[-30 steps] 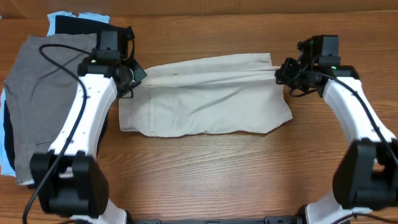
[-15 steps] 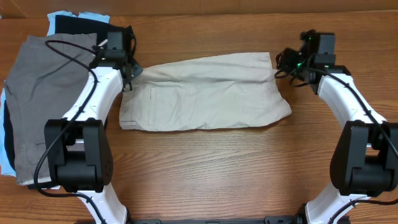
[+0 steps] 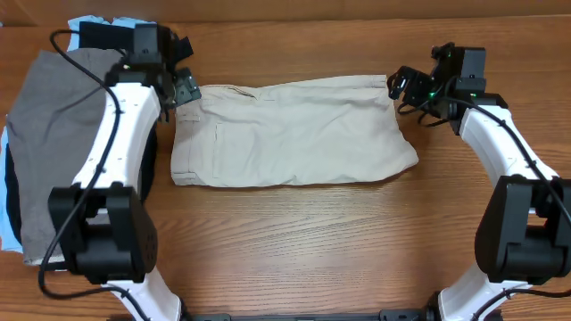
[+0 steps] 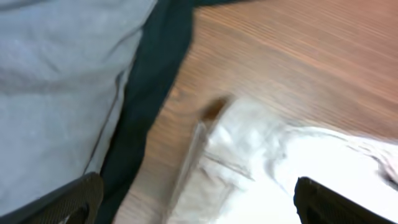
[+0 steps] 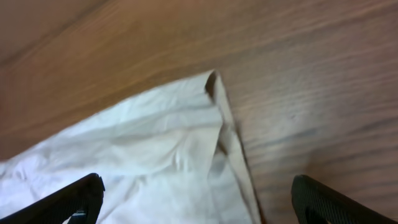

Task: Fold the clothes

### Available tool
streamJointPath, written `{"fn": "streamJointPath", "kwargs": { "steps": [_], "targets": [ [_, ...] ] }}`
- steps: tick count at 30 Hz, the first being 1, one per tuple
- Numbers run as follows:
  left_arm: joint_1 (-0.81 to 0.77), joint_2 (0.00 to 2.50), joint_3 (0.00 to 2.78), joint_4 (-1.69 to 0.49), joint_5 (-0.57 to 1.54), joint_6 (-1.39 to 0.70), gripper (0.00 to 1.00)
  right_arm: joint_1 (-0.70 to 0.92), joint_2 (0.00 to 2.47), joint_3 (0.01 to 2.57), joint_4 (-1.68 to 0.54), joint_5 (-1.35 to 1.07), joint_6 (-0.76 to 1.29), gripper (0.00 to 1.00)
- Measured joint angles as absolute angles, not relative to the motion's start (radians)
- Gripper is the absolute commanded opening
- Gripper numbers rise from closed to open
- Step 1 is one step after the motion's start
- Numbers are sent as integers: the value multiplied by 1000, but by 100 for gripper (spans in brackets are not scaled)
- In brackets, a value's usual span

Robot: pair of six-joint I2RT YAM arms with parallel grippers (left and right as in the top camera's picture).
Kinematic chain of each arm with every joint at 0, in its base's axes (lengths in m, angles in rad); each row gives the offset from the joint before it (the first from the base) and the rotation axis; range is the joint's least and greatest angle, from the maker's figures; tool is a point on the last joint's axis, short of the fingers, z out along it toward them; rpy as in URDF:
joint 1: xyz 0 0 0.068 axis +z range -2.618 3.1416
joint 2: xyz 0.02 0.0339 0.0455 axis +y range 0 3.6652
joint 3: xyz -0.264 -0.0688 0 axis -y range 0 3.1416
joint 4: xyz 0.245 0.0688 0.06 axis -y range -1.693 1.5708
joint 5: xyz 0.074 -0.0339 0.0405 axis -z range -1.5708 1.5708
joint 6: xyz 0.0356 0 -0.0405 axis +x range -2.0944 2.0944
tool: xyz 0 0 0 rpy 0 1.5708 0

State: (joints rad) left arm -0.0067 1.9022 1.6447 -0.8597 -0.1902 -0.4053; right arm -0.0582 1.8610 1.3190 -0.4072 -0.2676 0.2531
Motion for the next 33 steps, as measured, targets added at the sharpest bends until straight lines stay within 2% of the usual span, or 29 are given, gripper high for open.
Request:
{"fn": "streamJointPath", "kwargs": {
  "steps": [1, 3, 5, 6, 7, 8, 9, 14, 22, 33],
  "targets": [
    [-8, 1888, 1662, -896, -164, -387, 80, -55, 1858, 1320, -426, -275, 250, 39],
    [-15, 1861, 1680, -945, -119, -354, 69, -39, 1854, 1320, -463, -283, 241, 25],
    [-28, 1847, 1681, -968, -87, -323, 49, -15, 1854, 1320, -479, -286, 238, 9],
    [-39, 1848, 1674, -959, -73, -310, 40, 7, 1854, 1320, -481, -286, 238, 7],
    [-44, 1850, 1654, -941, -63, -296, 21, 34, 1855, 1320, -479, -277, 234, 4],
    [-49, 1852, 1634, -932, -55, -295, 11, 42, 1855, 1320, -479, -274, 239, 4],
    [-51, 1856, 1611, -911, -51, -290, 4, 58, 1858, 1320, -477, -268, 237, 4],
    [-51, 1930, 1520, -832, -39, -282, 4, 120, 1906, 1321, -462, -245, 236, 4],
    [-51, 2024, 1499, -754, -36, -285, 4, 117, 1983, 1321, -394, -218, 236, 4],
    [-53, 2031, 1499, -731, -36, -285, 4, 117, 2118, 1322, -111, -103, 266, 4]
  ]
}}
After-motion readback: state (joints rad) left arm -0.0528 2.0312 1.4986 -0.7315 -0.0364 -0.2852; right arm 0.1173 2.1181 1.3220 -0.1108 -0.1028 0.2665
